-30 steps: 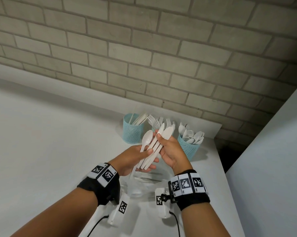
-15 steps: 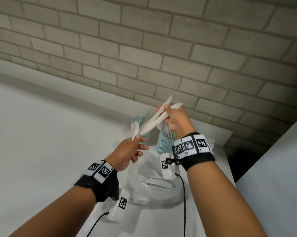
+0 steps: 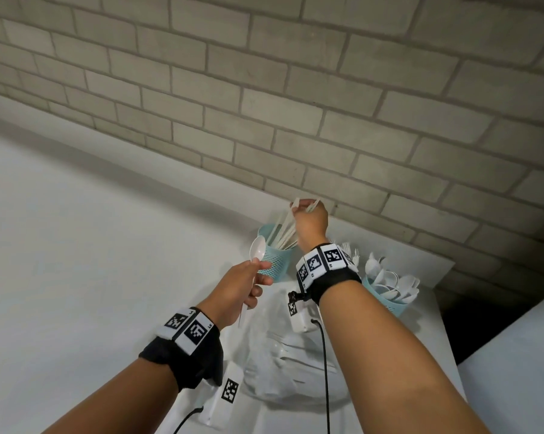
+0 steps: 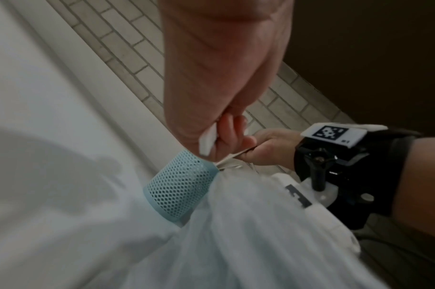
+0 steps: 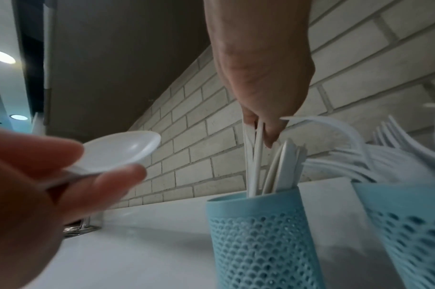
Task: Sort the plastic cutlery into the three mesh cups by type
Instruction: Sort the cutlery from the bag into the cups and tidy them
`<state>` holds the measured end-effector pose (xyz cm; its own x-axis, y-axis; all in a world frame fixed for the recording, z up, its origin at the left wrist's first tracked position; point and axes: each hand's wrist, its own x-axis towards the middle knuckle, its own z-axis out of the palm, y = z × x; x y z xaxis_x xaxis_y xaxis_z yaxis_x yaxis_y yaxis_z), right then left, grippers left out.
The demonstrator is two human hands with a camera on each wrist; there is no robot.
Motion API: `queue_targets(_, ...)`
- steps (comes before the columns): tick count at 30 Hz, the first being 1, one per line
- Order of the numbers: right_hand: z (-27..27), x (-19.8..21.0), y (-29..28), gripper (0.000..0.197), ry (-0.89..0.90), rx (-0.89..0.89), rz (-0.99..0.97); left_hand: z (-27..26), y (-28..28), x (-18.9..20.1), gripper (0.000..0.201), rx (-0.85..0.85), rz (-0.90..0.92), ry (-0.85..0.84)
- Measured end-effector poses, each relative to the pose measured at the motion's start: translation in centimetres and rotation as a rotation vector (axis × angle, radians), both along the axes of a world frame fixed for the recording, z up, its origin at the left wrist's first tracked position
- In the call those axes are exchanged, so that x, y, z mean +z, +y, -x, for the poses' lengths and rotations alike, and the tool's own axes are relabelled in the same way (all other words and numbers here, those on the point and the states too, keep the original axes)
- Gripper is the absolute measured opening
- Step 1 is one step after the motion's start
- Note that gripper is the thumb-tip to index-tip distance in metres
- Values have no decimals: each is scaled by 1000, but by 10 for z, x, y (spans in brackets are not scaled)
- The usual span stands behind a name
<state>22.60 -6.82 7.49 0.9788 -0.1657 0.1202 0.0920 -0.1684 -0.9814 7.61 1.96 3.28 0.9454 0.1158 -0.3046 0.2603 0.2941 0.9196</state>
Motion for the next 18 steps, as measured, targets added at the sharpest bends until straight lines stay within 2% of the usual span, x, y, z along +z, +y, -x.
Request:
queue_targets(3, -2, -6, -1, 27, 14, 55, -31, -2, 1, -2, 32, 9, 2, 13)
queue_targets(5, 1, -4, -4, 36, -11, 68, 33, -2, 0, -3, 34, 7, 3, 21)
queue_targets(9, 7, 0, -6, 36, -30, 242, 403, -2, -4, -5, 35, -10, 0, 25)
queue_targets(11, 11, 2, -5, 34, 10, 321, 497, -2, -6, -5, 36, -20, -1, 19)
queue_targets(15, 27, 16, -10, 30, -126, 290, 383, -1, -6, -3, 37, -59, -5, -22)
queue_targets(18, 47, 29, -21, 30, -65, 490, 331, 1, -7, 0, 36, -125, -46, -92)
